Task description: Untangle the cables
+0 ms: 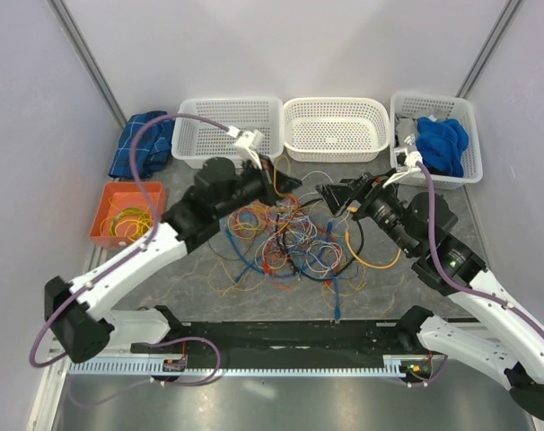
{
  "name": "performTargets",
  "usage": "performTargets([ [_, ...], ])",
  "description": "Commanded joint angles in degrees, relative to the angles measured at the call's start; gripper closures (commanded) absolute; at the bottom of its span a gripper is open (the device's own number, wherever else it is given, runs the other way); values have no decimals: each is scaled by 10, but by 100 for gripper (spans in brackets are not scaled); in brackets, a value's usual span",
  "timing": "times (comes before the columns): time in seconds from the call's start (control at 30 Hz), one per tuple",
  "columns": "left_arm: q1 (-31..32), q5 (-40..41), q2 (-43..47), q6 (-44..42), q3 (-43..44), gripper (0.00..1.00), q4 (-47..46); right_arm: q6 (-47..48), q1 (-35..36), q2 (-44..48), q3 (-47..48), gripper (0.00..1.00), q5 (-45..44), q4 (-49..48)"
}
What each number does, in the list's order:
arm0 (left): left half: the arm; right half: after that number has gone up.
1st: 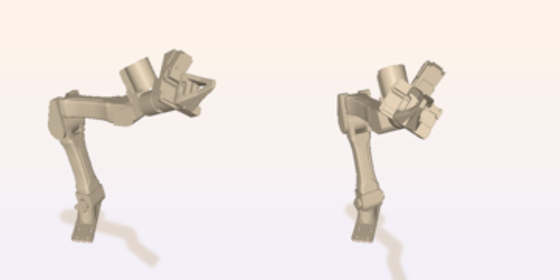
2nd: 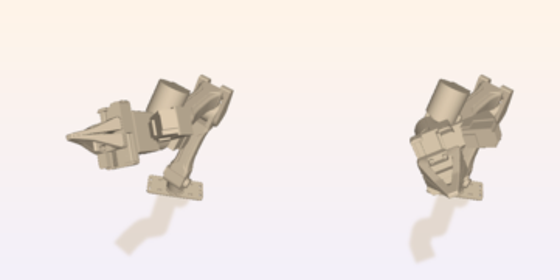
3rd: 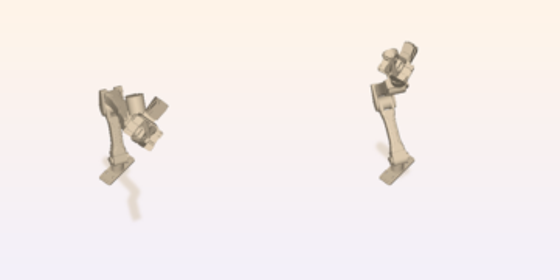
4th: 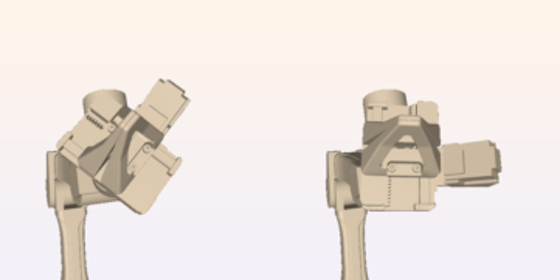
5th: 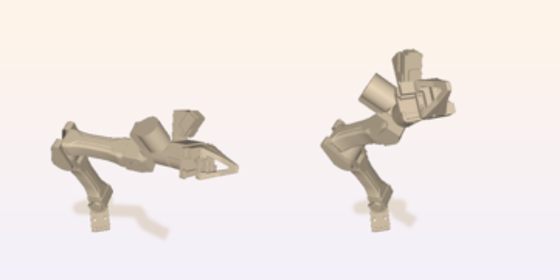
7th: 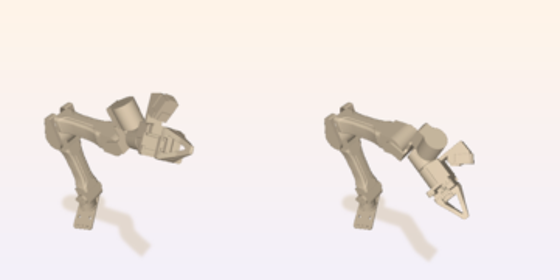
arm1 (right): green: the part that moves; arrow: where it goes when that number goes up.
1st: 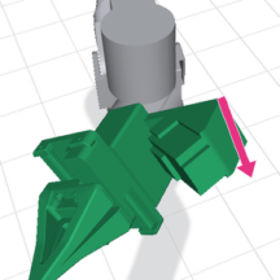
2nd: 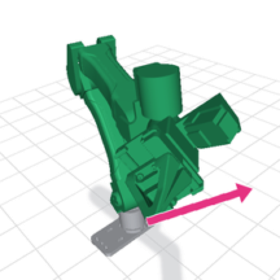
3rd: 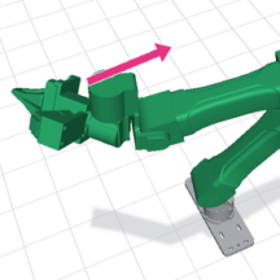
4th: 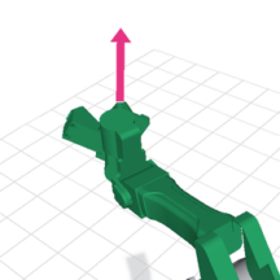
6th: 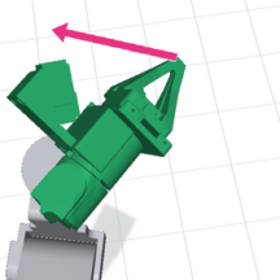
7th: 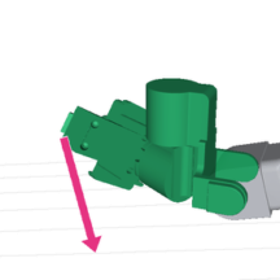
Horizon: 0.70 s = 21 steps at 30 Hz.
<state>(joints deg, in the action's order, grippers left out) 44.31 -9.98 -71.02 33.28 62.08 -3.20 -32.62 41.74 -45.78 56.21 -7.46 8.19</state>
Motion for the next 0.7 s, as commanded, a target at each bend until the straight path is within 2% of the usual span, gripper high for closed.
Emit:
performTargets([
  [0.0, -44, 158, 51, -57, 133, 98, 254, 5, 0, 4, -26, 7, -38, 3],
  [0.13, -119, 183, 61, -51, 194, 98, 361, 4, 0, 6, -50, 7, -33, -8],
  [0.17, -174, 175, 62, -45, 199, 98, 389, 1, -1, 7, -56, 7, -33, -14],
  [0.23, -236, 142, 69, -34, 202, 98, 405, -4, -1, 12, -74, 7, -28, -21],
  [0.27, -287, 145, 70, -31, 201, 98, 419, -8, -1, 13, -80, 7, -27, -23],
  [0.37, -366, 180, 66, -23, 203, 98, 439, -13, 0, 17, -103, 7, -22, -33],
  [0.5, -399, 321, 41, 6, 219, 98, 474, -20, -1, 24, -128, 7, -14, -41],
  [0.63, -442, 320, -10, 30, 232, 98, 489, -24, 0, 29, -147, 7, -4, -51],
  [0.67, -487, 305, -41, 49, 245, 98, 498, -25, 0, 31, -154, 7, 2, -53],
])
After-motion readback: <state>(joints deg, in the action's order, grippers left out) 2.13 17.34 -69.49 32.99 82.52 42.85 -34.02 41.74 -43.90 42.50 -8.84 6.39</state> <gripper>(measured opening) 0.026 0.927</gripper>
